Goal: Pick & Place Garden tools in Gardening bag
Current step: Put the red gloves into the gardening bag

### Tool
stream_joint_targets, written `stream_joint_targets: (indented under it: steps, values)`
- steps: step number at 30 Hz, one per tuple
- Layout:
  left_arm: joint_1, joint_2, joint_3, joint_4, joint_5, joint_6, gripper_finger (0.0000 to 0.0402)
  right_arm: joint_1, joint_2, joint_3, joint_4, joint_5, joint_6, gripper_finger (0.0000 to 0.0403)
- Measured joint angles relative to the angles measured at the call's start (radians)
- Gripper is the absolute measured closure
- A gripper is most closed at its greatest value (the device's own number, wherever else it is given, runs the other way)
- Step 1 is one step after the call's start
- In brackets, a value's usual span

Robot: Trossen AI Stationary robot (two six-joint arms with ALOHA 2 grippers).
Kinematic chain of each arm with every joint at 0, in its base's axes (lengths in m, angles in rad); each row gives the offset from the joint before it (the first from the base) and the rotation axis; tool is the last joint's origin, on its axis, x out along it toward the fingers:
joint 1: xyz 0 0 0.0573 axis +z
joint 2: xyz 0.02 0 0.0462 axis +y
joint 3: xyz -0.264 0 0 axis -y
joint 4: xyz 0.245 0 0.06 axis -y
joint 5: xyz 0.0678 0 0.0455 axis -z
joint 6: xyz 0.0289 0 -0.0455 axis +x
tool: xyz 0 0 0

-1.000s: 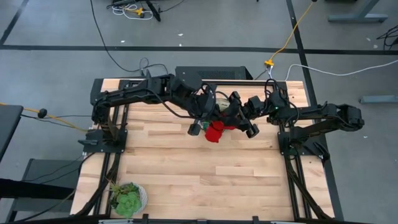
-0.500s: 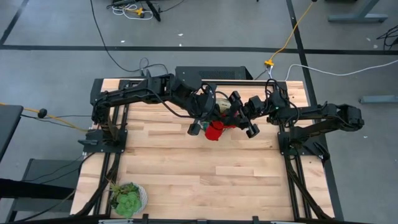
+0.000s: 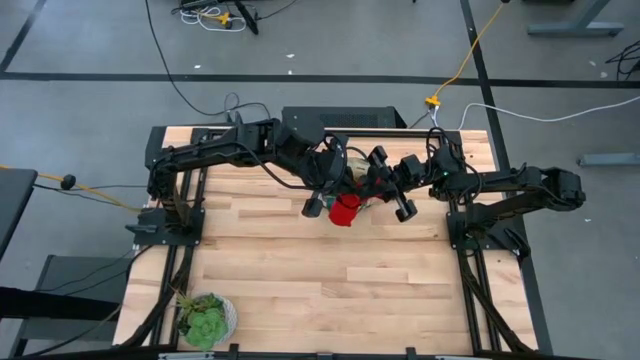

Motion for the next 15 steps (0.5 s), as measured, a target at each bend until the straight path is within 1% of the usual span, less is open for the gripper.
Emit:
stream_joint_targets:
  steps: [4,8,15]
  values:
    - [0.0,0.0,0.0,0.0,-0.01,-0.001,0.0383,0.0,0.0,0.0,-0.001,0.0,-0.013,0.0395]
    - [-0.001,0.0,0.0,0.0,-0.042,-0.001,0.0361,0.0,0.0,0.0,-0.004,0.002,-0.022,0.0398]
    - [-0.001,0.0,0.0,-0.002,-0.054,-0.001,0.0325,0.0,0.0,0.0,-0.005,-0.005,-0.023,0.04]
